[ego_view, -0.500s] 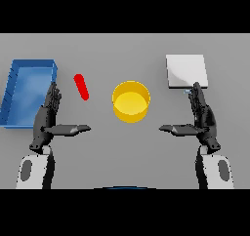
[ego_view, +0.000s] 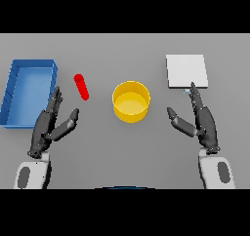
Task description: Pick up the red beaker and tilt it to pour out 1 green nut into yellow bowl. Pick up the yellow bowl and place it on the metallic measuring scale.
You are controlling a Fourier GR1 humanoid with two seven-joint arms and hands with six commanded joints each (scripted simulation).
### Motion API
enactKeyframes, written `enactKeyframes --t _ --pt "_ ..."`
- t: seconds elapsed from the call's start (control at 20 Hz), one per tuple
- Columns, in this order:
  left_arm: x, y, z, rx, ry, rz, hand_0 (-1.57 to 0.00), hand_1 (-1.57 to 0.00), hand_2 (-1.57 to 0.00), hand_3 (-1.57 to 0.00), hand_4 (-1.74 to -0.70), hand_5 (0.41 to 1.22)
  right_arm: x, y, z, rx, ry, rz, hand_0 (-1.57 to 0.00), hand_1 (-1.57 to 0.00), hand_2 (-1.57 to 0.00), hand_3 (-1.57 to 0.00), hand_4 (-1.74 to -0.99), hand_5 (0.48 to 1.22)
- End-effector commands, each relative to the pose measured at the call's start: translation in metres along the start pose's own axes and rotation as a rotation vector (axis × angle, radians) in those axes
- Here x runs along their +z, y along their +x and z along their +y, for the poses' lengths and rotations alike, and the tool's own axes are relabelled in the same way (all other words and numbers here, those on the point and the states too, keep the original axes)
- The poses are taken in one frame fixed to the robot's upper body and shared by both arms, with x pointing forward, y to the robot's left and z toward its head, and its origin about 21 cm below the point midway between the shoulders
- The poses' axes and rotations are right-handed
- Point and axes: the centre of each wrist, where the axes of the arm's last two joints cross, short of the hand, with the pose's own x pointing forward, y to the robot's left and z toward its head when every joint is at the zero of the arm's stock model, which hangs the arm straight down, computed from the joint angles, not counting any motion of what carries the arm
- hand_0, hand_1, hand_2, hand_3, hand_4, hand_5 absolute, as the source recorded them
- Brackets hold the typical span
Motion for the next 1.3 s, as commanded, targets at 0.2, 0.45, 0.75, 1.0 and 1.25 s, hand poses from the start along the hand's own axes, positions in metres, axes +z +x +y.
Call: enactKeyframes --t 0.2,0.45,0.75,1.0,1.25 --pt "0.007 0.003 -0.002 -0.016 -0.01 0.016 0.0 0.0 0.0 0.0 -1.18 0.657 0.003 0.005 0.0 -0.024 0.021 -0.005 0.0 0.0 0.0 0.0 -1.225 0.59" --pt "-0.007 0.001 -0.009 -0.017 -0.023 0.071 0.0 0.0 0.0 0.0 -1.19 0.658 0.003 0.006 -0.002 -0.046 0.047 -0.033 0.0 0.0 0.0 0.0 -1.291 0.621" --pt "-0.049 -0.013 -0.012 -0.059 -0.011 0.089 0.0 0.0 0.0 0.0 -1.21 0.659 -0.001 0.002 -0.009 -0.048 0.047 -0.029 0.0 0.0 0.0 0.0 -1.292 0.617" --pt "-0.083 -0.018 -0.016 -0.051 -0.001 0.079 0.0 0.0 0.0 0.0 -1.22 0.638 0.001 0.005 -0.007 -0.035 0.037 -0.035 0.0 0.0 0.0 0.0 -1.297 0.625" --pt "-0.103 -0.023 -0.024 -0.093 -0.005 0.077 0.0 0.0 0.0 0.0 -1.22 0.635 -0.002 0.005 -0.005 -0.024 0.034 -0.011 0.0 0.0 0.0 0.0 -1.299 0.634"
